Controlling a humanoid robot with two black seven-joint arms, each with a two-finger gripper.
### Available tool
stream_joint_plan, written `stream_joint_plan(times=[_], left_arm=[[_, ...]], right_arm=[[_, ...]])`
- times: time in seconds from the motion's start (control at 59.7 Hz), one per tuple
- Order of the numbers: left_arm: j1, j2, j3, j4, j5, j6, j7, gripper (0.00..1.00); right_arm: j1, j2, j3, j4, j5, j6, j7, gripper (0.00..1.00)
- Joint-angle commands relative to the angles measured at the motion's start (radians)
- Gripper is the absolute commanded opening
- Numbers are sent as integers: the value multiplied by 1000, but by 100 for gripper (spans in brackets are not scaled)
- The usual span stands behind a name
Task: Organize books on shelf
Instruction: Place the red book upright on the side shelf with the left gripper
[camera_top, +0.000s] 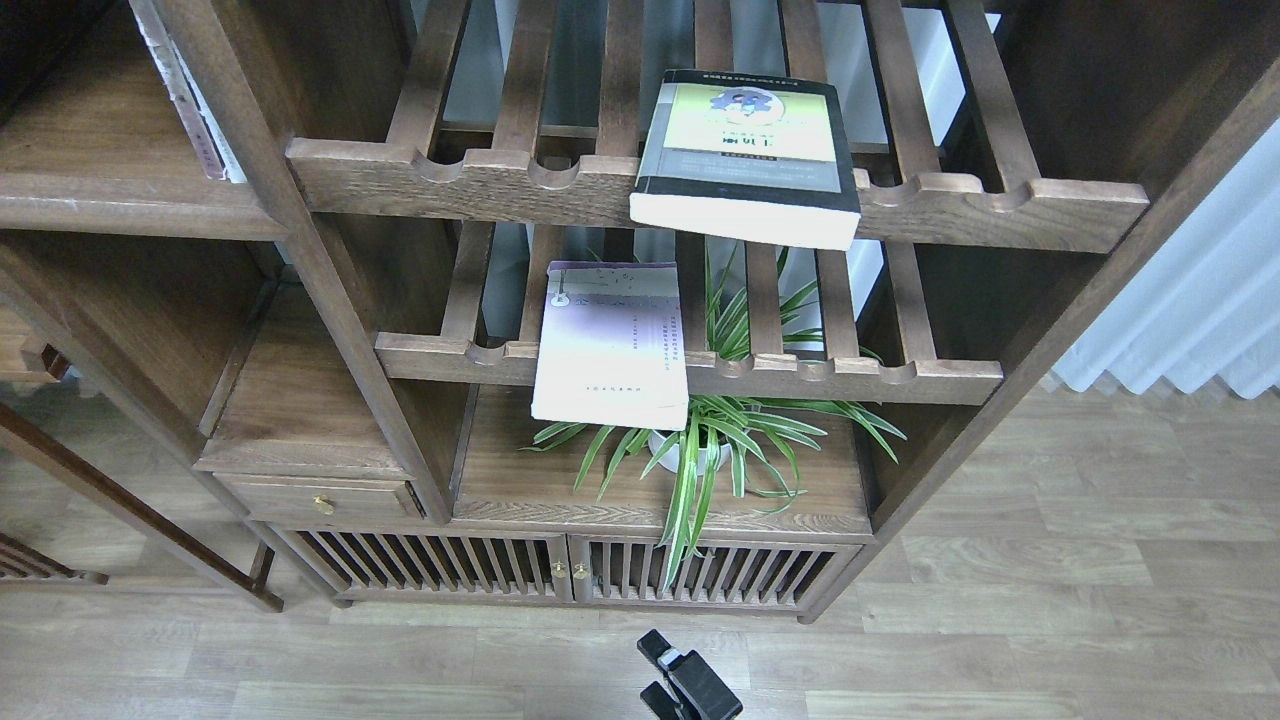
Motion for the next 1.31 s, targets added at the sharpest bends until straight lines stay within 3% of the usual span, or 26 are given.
stream_joint_plan(times=[0.0,0.402,0.754,1.005,1.122,1.29], left_arm=[[-5,-23,9,22,0,0,0,7],[-5,-84,11,114,-9,0,-8,8],[-5,-101,52,101,-51,0,-15,8],[55,-86,48,90,-187,0,-4,33],[78,-80,34,88,-245,0,-6,40],[115,-48,31,58,-310,0,-6,41]], right_arm=[[-5,0,0,2,0,0,0,100],[-11,-1,1,10,0,0,0,100],[0,2,3,10,0,0,0,100],[0,2,4,8,1,0,2,100],[1,5,3,8,1,0,2,100],[1,5,3,10,1,0,2,100]])
